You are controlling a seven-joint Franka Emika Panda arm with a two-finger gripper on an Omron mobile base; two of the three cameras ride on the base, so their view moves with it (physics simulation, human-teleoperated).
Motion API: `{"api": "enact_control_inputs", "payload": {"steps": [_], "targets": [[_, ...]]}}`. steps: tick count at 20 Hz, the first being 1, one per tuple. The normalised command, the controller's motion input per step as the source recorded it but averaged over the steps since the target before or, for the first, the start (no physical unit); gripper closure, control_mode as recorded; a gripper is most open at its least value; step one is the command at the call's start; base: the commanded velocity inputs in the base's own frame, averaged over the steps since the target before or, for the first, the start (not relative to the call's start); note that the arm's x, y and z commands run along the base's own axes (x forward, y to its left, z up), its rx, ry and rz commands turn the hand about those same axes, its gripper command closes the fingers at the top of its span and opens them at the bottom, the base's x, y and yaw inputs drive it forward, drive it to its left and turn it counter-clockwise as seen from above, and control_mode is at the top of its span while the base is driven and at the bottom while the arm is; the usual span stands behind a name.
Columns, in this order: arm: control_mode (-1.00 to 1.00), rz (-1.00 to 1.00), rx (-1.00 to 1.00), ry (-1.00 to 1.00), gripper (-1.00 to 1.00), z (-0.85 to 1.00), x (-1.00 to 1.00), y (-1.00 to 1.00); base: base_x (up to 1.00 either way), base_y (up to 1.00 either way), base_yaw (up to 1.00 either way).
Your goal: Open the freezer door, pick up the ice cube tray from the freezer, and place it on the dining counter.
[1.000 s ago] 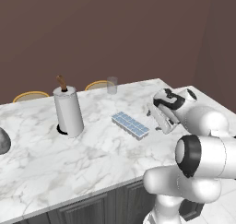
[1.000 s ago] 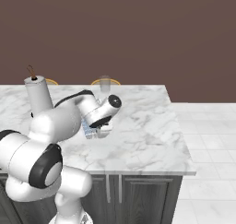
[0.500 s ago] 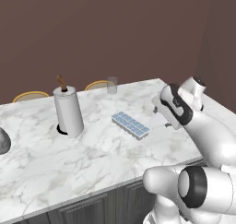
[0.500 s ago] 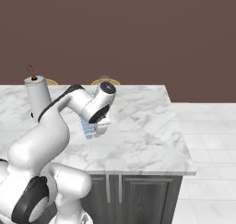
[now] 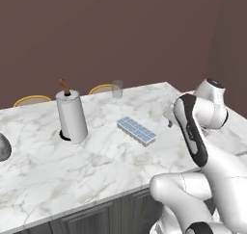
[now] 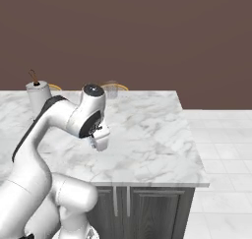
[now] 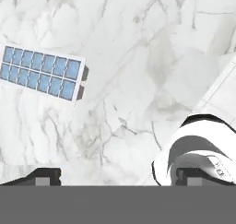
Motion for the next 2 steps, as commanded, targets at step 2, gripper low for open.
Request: {"api": "enact_control_inputs", "payload": {"steps": [2], "targets": [[-1.00, 0.23, -0.17, 0.00, -1.00, 0.30, -1.00, 0.03, 0.00, 0.00, 0.00]]}}
